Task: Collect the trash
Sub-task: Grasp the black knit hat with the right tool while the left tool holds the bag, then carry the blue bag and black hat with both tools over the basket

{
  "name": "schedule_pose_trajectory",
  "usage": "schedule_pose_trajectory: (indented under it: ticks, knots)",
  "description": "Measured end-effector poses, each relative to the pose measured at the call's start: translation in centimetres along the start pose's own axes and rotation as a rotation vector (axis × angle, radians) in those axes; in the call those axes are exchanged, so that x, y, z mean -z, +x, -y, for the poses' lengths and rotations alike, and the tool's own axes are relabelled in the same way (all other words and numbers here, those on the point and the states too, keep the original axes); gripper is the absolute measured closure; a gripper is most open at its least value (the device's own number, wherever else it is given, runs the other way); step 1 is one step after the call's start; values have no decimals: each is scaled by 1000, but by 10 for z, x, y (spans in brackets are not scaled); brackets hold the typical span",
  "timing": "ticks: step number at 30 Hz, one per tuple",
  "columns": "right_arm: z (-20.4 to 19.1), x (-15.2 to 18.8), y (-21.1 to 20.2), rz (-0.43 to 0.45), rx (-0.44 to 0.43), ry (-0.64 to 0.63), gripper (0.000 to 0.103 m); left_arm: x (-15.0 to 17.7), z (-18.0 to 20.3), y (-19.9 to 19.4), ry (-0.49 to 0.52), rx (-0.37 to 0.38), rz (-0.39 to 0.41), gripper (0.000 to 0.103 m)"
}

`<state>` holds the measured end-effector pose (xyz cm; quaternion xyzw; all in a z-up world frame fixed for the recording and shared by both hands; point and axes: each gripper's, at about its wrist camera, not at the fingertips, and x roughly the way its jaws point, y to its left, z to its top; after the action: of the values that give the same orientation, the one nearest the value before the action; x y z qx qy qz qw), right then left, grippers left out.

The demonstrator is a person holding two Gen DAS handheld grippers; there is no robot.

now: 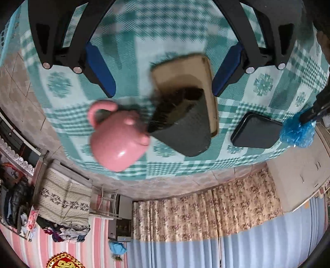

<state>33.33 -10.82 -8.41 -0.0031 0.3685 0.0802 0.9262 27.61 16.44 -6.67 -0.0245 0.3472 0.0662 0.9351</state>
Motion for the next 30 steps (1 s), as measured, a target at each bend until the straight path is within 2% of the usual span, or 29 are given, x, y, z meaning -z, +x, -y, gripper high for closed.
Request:
schedule_pose_trajectory:
  ticks: [3,11,12,13,14,17,20,24,30]
  knots:
    - [-7,-11,14,-5,5,6,11,1,-2,4,26,-34,2,76]
    - [-4,-27,39,-12,-71,96,12,-1,-8,4,-16,14,4,76]
    - [-4,-27,41,-14,-86,102,13,-1,-7,6,-17,15,2,76]
    - [-5,-27,42,-14,-92,102,24,0,-7,7,-18,17,0,76]
    - [-5,-26,42,-15,-98,99,29,0,-8,7,-17,17,-1,76]
    - [-9,-22,36,1,-112,79,31,0,-5,7,3,1,10,76]
    - [-12,-17,21,34,-105,51,33,0,-2,0,11,-6,32,76]
    - [-2,-11,-19,82,-96,39,33,1,1,-9,15,-1,49,76]
    - [34,14,-84,121,-37,23,33,3,26,-20,42,30,51,76]
